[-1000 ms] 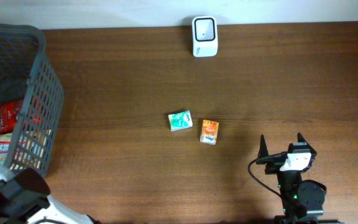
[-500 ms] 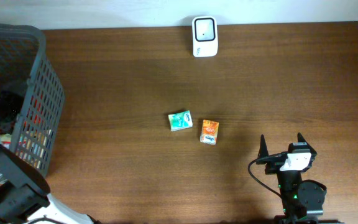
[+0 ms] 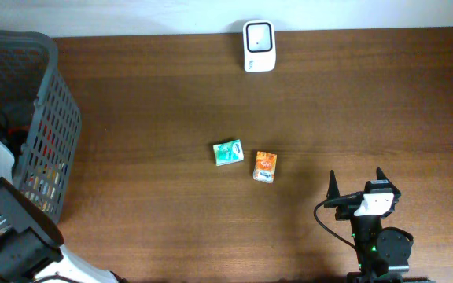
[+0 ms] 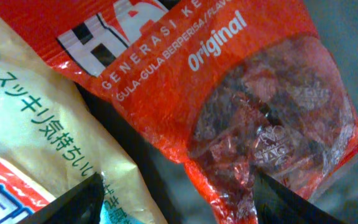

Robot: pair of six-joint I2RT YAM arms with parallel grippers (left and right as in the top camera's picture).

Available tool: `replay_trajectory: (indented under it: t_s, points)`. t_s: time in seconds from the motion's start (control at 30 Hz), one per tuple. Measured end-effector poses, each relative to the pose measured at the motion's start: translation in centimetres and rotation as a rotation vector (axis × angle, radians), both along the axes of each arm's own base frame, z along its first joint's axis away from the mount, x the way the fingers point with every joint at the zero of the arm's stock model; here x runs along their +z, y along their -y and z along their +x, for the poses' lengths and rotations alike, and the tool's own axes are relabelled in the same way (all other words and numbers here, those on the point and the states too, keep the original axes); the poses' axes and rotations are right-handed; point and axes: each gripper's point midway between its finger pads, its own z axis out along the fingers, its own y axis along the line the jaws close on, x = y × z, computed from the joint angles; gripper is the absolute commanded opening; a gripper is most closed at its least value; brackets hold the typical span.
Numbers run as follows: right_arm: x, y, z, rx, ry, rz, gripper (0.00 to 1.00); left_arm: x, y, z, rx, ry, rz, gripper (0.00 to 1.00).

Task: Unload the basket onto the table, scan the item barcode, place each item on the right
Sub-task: 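Reach into the basket and grasp the red candy bag with left gripper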

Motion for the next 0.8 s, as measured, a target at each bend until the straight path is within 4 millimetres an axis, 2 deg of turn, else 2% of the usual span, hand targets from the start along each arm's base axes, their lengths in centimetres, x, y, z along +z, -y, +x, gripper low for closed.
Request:
replay_trajectory:
  t_s: [0.07,0.1,0.27,0.33,0.73,0.8]
  points:
    - [0.0,0.0,0.0,0.0,0.0,0.0,0.98,-0.1,-0.1,0.1,0.021,0.015,0.0,0.56]
    - [0.0,0.0,0.0,0.0,0.0,0.0,0.99,-0.1,-0.1,0.1,0.029,0.018,-0.001,0.54]
    - [0.0,0.0,0.0,0.0,0.0,0.0,0.99,0.0,-0.4,0.8,0.038,0.054,0.009,0.61]
    - [0.0,0.0,0.0,0.0,0.0,0.0,0.99,0.1,-0.6,1.1,0.037,0.069,0.019,0.68]
    - [0.0,0.0,0.0,0.0,0.0,0.0,0.98,1.1,-1.7,2.6,0.041,0.145,0.066,0.7]
    - [0.0,0.0,0.0,0.0,0.0,0.0,0.99,1.3,-1.8,3.1,0.034,0.169,0.068,0.65]
